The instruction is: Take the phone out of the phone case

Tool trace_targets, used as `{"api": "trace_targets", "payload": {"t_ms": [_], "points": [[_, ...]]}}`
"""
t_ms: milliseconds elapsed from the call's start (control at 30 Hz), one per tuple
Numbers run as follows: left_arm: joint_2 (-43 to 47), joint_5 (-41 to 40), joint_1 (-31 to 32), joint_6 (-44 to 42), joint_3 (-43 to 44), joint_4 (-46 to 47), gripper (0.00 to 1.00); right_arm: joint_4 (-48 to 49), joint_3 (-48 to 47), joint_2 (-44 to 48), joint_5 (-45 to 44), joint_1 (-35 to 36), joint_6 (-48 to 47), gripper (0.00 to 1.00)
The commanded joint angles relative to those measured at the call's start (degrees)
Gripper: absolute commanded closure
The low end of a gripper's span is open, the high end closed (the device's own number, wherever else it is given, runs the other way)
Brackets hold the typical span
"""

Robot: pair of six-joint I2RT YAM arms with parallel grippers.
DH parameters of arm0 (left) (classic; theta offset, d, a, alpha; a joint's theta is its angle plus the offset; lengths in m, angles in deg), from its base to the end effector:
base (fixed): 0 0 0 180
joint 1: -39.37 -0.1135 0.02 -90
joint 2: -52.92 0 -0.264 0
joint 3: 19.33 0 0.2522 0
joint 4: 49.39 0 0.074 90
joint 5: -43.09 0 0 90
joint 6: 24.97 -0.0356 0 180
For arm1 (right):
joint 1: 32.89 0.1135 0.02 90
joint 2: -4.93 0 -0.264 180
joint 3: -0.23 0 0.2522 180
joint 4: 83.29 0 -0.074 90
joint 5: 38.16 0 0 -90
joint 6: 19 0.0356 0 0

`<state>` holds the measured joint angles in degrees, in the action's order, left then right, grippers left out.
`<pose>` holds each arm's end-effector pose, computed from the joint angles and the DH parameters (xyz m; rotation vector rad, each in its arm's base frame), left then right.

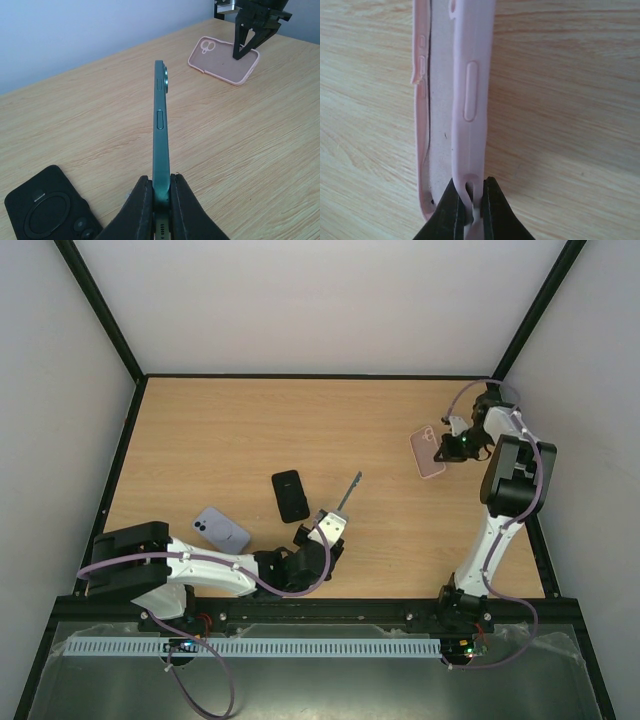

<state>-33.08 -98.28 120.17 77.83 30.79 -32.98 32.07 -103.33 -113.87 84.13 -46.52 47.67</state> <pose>0.0749 -0.2884 0.1970 0.4702 1.7285 -0.3159 0.4018 -0.0779 0.1761 -0.2996 2.7057 0.6708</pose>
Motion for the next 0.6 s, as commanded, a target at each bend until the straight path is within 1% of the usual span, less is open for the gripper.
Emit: {"api": "trace_targets", "payload": {"t_ms": [0,133,233,300,367,433,567], "points": [[0.1,-2.7,0.6,1.5,-0.1,1.0,0.97,1.1,-4.4,-3.9,-0.7,-0.8,2.0,0.96],[0.4,-2.8,0.6,1.8,0.0,0.0,0.97,3.3,-3.6,-4.0,-1.4,-1.3,3.7,0.82],[0.4,-3.1,0.6,2.0,0.2,-0.7,0.97,6.9,0.0,-0.2,-3.4,-1.4,5.3,0.73],[0.3,-3.4,0.7,2.1,0.1,-1.0,0.97,10.2,4.1,3.2,-6.2,-1.5,6.9,0.64],[0.1,-3.9,0.6,1.7,0.3,-1.2,0.97,12.6,7.8,5.9,-8.1,-1.5,7.9,0.61],[0.0,-4.4,0.6,1.2,0.8,-1.9,0.97,13.9,11.2,8.9,-8.6,-1.5,8.0,0.61],[0.0,-5.4,0.6,0.9,1.5,-4.7,0.97,15.3,20.0,17.5,-6.0,-1.2,7.7,0.60]]}}
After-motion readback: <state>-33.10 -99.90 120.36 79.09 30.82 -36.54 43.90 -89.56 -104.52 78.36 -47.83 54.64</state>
